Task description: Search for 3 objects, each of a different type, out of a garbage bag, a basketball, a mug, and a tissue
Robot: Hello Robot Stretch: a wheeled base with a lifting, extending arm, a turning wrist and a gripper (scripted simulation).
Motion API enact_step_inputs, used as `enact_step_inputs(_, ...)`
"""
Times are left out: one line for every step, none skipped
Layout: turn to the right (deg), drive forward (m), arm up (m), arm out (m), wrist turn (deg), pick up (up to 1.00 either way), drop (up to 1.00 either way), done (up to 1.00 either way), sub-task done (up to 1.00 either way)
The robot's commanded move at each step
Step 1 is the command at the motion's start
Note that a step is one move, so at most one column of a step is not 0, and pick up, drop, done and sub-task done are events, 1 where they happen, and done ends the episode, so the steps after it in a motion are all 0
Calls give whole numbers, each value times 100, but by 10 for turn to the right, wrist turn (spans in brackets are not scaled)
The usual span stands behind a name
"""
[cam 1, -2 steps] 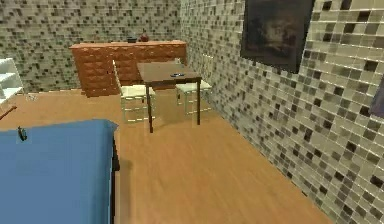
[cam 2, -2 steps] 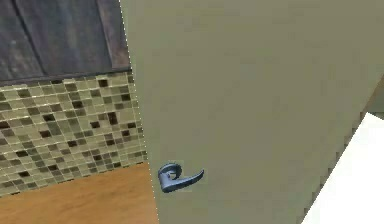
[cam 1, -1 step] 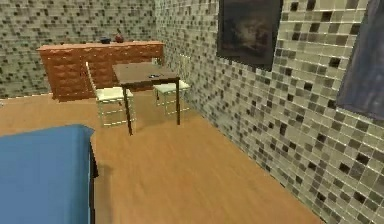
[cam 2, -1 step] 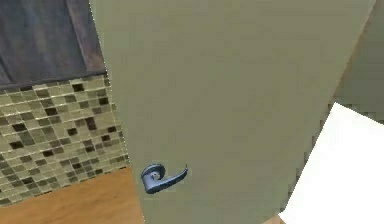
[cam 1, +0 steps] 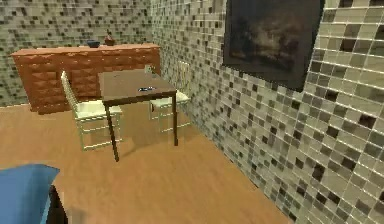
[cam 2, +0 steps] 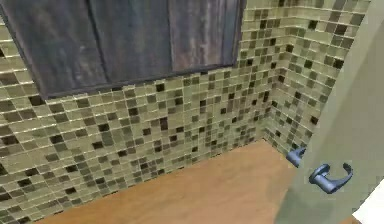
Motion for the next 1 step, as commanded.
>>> enact_step_inputs(-180, 0, 0, 0, 0, 0, 0, 0, 0)
